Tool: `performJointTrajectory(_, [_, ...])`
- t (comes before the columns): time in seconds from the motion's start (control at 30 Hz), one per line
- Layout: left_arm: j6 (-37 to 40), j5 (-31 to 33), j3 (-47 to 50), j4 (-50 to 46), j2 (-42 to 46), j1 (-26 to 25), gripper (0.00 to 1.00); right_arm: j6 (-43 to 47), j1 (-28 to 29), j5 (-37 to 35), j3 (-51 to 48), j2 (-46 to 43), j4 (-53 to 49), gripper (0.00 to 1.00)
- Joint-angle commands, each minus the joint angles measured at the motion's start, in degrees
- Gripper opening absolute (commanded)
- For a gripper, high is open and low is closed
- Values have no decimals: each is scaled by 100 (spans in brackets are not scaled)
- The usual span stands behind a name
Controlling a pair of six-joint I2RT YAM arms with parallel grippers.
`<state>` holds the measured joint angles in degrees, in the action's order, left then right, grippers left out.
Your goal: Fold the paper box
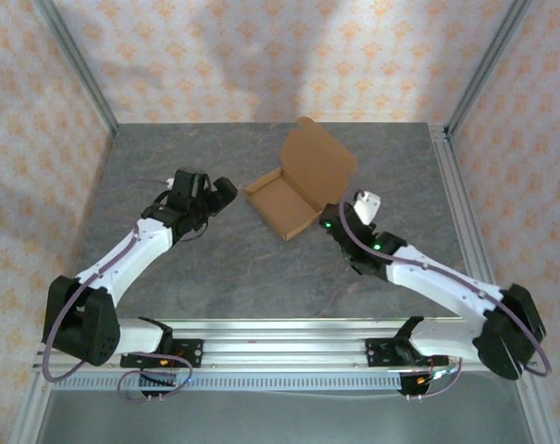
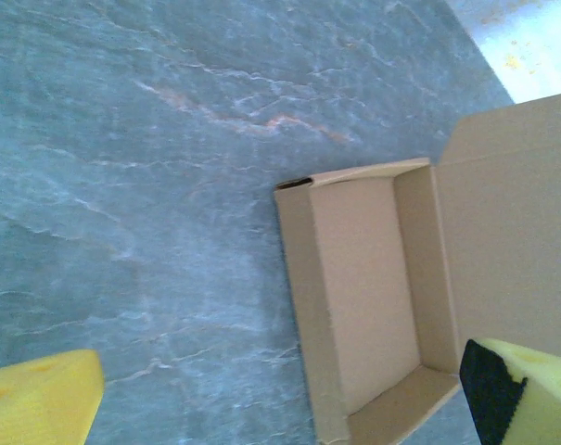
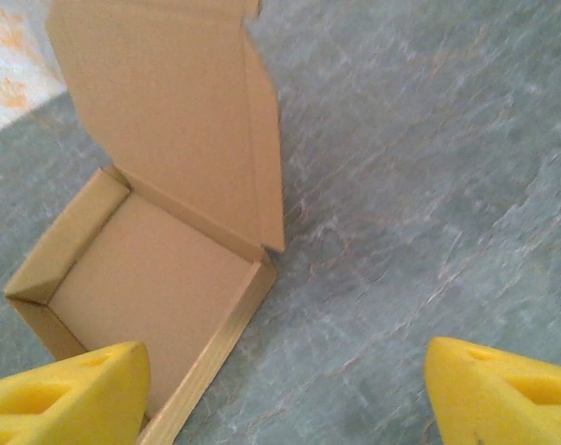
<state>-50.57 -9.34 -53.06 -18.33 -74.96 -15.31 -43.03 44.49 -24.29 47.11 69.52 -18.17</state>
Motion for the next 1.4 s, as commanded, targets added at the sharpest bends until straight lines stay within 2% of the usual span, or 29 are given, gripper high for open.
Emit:
performJointTrajectory(0.0, [472,232,96,-427,227,63,100,-679,165,-181,338,544,277,75])
performJointTrajectory(0.33, [565,173,353,-501,488,81,100,-1562,253,226,1264,2545,578,66])
performJointTrajectory(0.6, [644,266,410,-752,709,96,100,-1792,167,448,1575,3349,637,48])
performJointTrajectory(0.7, [662,308,436,-768,781,104,100,-1695,111,491,1705,3525,582,40])
performJointTrajectory(0.8, [646,337,471,-788,824,114,100,-1581,26,601,1768,3648,530,36])
performJointTrajectory(1.07, [707,484,514,-835,939,164,100,-905,-214,829,1596,3489,391,18])
performJointTrajectory(1.23, [741,388,550,-654,913,194,100,-242,-374,1095,1412,3293,612,15])
performJointTrajectory(1.37, [774,384,607,-507,930,195,100,658,-491,1227,1307,3085,772,13])
